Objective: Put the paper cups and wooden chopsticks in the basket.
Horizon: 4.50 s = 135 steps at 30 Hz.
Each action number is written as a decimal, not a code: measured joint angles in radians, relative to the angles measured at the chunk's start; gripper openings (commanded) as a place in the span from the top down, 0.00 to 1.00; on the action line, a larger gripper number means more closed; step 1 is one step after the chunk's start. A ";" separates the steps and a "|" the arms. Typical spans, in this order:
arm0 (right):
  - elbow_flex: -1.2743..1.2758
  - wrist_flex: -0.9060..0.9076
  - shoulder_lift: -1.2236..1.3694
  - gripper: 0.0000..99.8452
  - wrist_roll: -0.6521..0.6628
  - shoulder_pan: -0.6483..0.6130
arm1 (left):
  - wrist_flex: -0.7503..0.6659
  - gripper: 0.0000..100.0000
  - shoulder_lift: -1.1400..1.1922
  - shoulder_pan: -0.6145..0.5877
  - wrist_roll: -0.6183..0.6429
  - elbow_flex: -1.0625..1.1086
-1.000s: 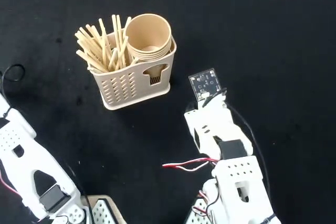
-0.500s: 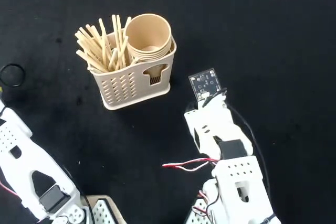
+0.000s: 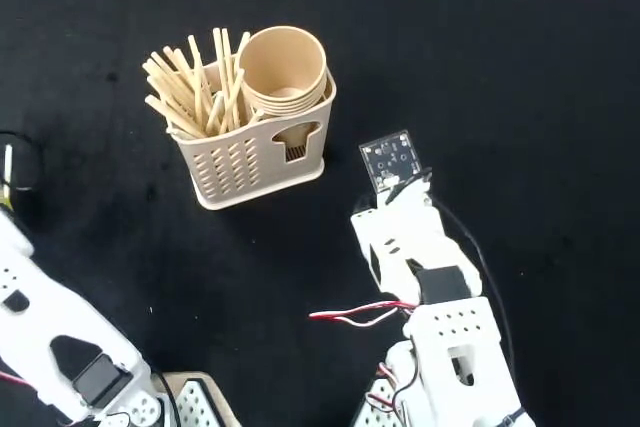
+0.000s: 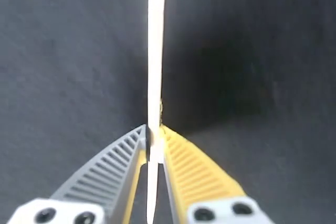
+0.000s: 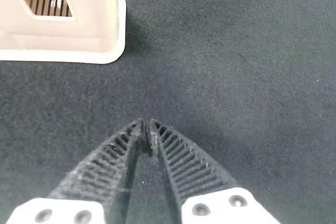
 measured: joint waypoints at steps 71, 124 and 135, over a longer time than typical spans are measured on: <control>0.000 0.000 0.000 0.99 0.000 0.000 | -0.087 0.97 -0.798 0.301 0.660 -0.146; 0.000 0.000 0.000 0.99 0.000 0.000 | -1.290 0.97 -1.996 0.911 0.881 1.416; 0.000 0.000 0.000 0.99 0.000 0.000 | -1.224 0.79 -2.082 0.947 0.862 1.556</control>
